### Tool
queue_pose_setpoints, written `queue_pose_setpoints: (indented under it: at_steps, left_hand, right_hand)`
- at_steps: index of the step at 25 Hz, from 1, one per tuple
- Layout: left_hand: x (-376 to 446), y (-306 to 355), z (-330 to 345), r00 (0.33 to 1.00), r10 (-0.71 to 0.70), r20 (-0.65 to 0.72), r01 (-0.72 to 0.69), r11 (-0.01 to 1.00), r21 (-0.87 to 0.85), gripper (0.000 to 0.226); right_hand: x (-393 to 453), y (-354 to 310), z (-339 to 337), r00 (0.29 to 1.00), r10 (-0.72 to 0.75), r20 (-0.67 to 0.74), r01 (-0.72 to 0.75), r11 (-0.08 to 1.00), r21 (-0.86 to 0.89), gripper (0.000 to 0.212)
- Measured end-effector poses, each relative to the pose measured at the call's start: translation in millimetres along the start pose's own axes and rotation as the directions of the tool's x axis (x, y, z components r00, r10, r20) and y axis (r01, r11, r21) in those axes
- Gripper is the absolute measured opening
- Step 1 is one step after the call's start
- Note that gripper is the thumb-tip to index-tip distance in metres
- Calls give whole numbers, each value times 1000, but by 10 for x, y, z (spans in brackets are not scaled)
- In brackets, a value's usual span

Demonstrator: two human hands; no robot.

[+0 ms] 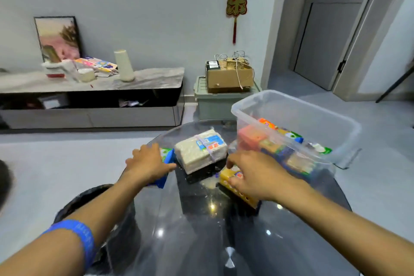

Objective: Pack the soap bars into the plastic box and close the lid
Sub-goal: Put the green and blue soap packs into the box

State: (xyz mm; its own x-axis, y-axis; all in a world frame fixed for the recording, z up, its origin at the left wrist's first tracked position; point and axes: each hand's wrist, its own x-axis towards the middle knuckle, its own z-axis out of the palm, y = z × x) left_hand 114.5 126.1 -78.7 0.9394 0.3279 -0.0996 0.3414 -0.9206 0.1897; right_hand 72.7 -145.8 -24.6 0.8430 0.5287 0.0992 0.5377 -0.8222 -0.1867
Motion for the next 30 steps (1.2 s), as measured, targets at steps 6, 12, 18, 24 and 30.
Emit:
queue_pose_setpoints:
  at_steps: [6,12,18,24,30]
  left_hand:
    - [181,-216,228,998,13,-69,-22,991,-132,55]
    - [165,-206,219,996,-36,-76,12,954,-299,63]
    - [-25,319,-782,963,26,-267,-208,704,-679,68]
    - [-30,1976,-1465,882,413,-228,-462,659,-593,65]
    - [242,2886,-653,862,507,-11,-481,811,-334,63]
  right_hand:
    - [39,141,510,966,250,66,-234,954,-190,42]
    - [132,172,533,953,292,85,-283,953,-107,49]
    - [-71,39,-374,997,-73,-26,74,996,49,40]
    - [-20,902,-1637,992,-121,-42,107,965,-239,39]
    - [230,1693,-1122,975,-75,210,113,977,-179,36]
